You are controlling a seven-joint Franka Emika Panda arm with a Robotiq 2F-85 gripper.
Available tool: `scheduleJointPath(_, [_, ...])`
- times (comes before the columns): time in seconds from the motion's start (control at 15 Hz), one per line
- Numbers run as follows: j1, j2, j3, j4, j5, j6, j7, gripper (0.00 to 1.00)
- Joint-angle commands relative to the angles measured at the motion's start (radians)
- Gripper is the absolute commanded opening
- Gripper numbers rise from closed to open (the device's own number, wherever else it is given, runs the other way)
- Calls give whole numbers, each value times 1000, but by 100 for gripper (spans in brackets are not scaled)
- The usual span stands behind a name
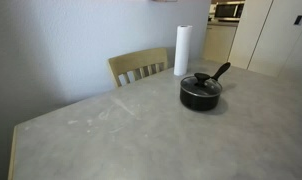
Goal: Uncover the pot
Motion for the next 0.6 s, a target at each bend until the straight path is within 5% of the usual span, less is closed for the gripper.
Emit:
scheduleJointPath(0.0, [1,2,-1,-6,-1,-6,1,100])
scheduleJointPath(0.53, [71,193,-14,43,-4,181,-93,100])
